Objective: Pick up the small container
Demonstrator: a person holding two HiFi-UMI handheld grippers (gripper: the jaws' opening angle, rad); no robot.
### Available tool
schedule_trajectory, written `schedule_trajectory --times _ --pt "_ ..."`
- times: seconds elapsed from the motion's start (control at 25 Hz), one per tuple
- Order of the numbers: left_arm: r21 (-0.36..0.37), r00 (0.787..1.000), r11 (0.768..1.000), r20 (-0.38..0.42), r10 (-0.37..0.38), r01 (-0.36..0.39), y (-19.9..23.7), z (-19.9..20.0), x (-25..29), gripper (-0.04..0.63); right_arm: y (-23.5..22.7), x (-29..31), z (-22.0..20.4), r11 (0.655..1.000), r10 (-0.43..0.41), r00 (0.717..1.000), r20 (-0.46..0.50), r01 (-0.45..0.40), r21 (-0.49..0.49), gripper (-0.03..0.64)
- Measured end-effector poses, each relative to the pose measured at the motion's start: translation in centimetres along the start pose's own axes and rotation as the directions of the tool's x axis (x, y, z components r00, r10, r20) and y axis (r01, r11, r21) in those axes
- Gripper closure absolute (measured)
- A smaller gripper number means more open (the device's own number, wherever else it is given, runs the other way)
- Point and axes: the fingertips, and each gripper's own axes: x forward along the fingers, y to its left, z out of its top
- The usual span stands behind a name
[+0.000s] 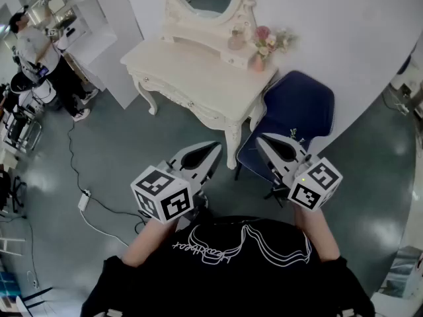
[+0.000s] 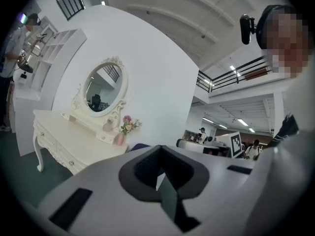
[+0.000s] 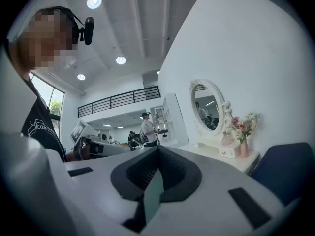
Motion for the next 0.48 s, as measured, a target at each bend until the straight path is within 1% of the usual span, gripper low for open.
schedule_trajectory --times 0.2,0.48 --pt "-0.006 1.000 1.000 -0.011 0.001 -0.001 1.2 -0.2 0.8 0.592 -1.2 0.7 -0.6 1.000 -0.011 1.000 -0.008 0.011 0.006 0.614" --pt "-0.029 0.999 1.000 -0.033 -0.001 0.000 3.8 -0.2 1.1 0.592 -2.8 3.0 -1.7 0.995 -0.049 0.999 -0.016 0.051 0.080 0.612"
